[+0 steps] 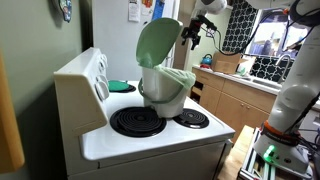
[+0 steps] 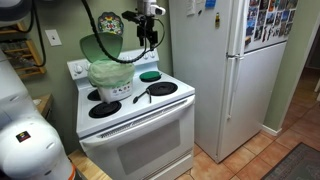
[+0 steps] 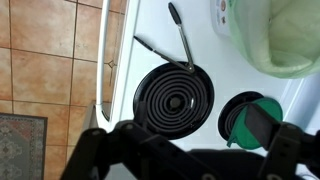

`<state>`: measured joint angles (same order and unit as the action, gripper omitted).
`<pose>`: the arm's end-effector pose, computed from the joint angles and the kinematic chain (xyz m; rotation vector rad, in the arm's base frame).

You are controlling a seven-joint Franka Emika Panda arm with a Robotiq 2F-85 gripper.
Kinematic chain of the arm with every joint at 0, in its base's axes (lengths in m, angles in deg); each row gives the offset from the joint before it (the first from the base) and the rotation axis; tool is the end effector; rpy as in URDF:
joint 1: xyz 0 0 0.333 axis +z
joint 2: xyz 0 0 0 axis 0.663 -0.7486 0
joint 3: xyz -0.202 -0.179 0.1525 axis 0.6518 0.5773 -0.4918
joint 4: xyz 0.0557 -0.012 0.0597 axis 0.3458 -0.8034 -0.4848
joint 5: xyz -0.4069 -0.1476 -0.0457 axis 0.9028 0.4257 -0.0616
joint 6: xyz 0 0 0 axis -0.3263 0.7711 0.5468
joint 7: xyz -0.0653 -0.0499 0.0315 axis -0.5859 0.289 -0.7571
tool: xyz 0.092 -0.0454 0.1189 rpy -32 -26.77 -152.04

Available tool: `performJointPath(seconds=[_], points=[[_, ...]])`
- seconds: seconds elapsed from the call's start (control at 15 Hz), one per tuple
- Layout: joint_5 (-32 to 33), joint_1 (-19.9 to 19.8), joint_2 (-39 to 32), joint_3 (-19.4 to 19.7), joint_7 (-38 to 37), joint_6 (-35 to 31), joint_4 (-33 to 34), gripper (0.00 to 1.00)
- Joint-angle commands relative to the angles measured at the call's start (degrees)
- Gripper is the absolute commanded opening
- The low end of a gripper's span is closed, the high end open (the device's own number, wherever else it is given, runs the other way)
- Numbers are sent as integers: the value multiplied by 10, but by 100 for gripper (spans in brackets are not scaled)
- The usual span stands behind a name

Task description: Use the clipper to move the soda can from the stove into the waste bin

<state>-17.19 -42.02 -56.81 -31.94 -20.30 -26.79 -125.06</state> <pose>0.5924 0.0081 0.5760 -2.8873 0.3303 -0.0941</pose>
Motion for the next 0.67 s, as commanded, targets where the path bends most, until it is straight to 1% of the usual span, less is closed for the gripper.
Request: performJointPath(seconds=[0.0,0.13,0.2,0.33,0.6], points=[[-40,-6,37,5,59,-44,-57,100],[-95,-7,43,11,86,-42,-71,100],[-56,-6,16,3,56,-28,-31,100],[-79,-7,23,6,71,-28,-41,100],[-84,-7,26,8,74,-29,-46,100]])
